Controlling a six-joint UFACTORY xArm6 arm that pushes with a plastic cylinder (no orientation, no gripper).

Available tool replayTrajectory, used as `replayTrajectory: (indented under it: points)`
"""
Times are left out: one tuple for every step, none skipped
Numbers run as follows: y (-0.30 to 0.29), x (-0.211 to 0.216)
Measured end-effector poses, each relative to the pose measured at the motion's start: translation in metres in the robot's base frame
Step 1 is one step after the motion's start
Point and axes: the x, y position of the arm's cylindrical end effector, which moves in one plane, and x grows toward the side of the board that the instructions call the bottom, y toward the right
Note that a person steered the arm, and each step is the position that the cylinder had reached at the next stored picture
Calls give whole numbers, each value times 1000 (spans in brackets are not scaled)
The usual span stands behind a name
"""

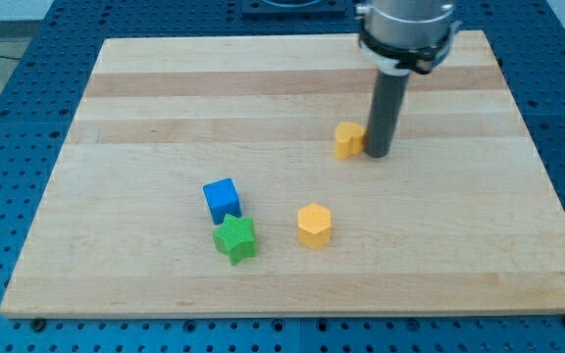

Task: Move the arm towards bottom center

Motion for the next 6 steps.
replayTrajectory:
  points:
    - [-47,0]
    - [-82,0]
    - [29,12]
    - [26,120]
    - [-30,145]
    - [-79,127]
